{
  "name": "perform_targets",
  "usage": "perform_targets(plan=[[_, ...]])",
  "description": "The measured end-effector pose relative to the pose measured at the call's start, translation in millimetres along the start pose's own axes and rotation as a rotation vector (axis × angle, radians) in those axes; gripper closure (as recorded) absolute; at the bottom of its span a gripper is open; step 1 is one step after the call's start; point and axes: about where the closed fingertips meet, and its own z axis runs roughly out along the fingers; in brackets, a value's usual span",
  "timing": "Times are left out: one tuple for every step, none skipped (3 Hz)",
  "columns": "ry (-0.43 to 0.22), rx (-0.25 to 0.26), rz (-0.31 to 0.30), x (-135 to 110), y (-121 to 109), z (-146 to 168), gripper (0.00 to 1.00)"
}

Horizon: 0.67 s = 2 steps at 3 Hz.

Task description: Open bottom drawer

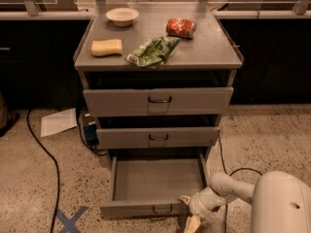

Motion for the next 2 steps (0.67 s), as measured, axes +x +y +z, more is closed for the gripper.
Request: perform_targets(plan=[[-0.001,-0.002,-0.004,-0.6,0.0,0.6,0.0],[0.003,0.0,-0.048,-11.7,-12.2,-4.7,0.0]])
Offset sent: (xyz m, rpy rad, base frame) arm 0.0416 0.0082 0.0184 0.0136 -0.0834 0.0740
